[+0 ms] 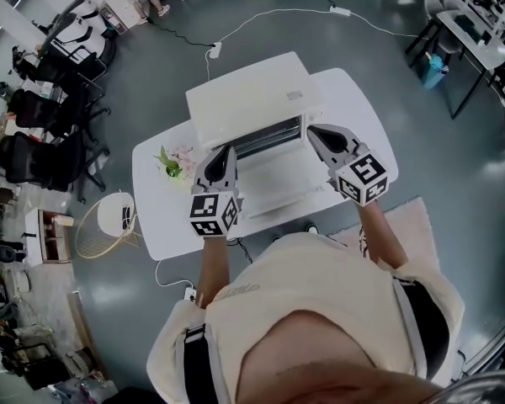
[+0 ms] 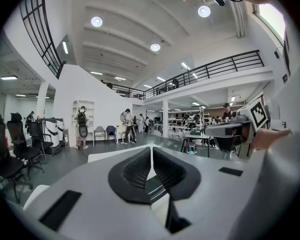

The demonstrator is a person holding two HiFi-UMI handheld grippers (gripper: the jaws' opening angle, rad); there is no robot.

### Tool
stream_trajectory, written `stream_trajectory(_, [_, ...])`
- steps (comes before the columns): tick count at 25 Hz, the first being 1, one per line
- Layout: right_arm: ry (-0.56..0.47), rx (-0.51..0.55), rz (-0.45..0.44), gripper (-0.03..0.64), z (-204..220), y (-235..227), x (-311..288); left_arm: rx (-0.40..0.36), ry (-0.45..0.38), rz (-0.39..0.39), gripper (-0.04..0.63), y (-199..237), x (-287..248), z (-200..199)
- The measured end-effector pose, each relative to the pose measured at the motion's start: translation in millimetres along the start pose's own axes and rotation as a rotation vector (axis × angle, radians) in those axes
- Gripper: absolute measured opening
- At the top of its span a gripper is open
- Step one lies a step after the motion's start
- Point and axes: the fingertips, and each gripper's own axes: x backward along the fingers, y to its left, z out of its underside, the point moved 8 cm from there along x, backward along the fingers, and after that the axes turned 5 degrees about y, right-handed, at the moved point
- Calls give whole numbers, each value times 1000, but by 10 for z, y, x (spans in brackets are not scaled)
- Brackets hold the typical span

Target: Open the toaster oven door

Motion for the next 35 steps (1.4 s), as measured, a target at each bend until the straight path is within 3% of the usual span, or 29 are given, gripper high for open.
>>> stream_trajectory(11, [15,-2,-10,6,50,49,9,47,13,-9,28,25,-7,106])
stream_trajectory(35, [10,15,-10,6,25,72,-46,58,21,-13,28,45,-57,137])
